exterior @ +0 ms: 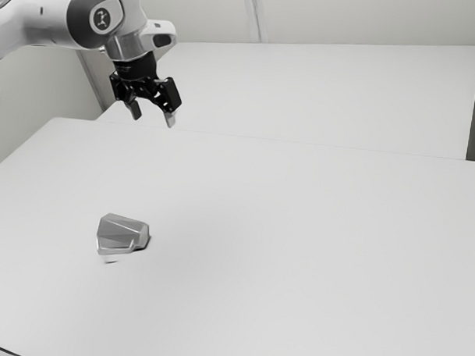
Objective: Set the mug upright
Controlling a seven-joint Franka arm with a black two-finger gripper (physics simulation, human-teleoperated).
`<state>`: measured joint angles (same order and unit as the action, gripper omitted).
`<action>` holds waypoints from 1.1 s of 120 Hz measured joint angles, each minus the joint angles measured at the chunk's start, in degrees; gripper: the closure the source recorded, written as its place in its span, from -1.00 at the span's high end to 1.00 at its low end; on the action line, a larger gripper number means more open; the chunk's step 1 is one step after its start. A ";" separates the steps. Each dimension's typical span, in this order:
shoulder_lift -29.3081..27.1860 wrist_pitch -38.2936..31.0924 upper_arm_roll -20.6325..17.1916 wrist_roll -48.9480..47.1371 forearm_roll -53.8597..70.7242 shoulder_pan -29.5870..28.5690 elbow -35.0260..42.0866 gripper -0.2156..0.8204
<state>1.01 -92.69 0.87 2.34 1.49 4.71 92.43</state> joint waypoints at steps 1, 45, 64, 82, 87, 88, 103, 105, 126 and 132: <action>0.00 0.01 -0.01 0.00 -0.01 0.00 0.00 0.58; -3.58 1.66 -0.07 0.17 -1.23 -1.44 3.75 0.58; -4.39 2.37 -0.08 1.27 -3.06 -9.41 6.18 0.58; -4.33 2.11 -0.08 3.11 -5.30 -16.49 8.63 0.58; -4.19 1.64 -0.08 3.77 -5.76 -17.59 9.54 0.58; -4.16 1.53 -0.08 3.91 -5.85 -17.77 9.72 0.58; -3.69 -0.45 -0.08 6.47 -7.60 -19.79 11.76 0.58; -3.65 -0.77 -0.08 6.88 -7.89 -20.07 12.20 0.58; -2.72 -4.37 -0.08 11.39 -10.96 -24.21 16.74 0.58; -2.03 -5.22 -0.08 12.63 -11.64 -25.61 17.51 0.58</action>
<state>-1.02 -97.91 0.79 14.97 -10.14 -20.90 109.94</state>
